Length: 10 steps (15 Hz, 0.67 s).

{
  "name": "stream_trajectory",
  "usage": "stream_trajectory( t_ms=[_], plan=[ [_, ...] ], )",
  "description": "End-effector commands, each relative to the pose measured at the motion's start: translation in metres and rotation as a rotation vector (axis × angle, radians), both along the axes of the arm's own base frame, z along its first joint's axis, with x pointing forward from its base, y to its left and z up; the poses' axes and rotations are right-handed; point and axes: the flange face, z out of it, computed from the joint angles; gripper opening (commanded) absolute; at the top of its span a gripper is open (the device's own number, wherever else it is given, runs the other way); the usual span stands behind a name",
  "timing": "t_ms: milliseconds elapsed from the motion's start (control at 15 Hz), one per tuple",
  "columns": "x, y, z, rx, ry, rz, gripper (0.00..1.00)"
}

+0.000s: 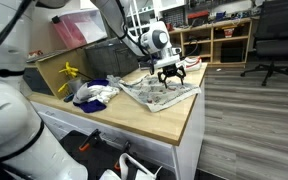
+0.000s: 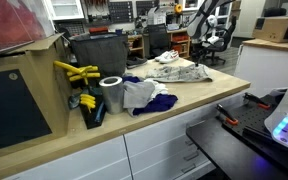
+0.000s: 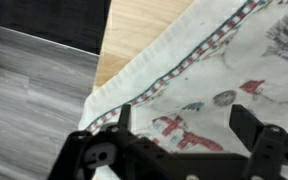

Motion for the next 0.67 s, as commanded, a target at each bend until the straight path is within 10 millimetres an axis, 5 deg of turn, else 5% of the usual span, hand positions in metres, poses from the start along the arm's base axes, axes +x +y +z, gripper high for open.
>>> stream_trajectory(
  t_ms=[0, 600],
  plan=[
    [-0.034, 0.024, 0.008, 0.061, 0.074, 0.03, 0.74],
    [-0.064, 0.06, -0.022, 0.097, 0.171, 0.05, 0.05]
  ],
)
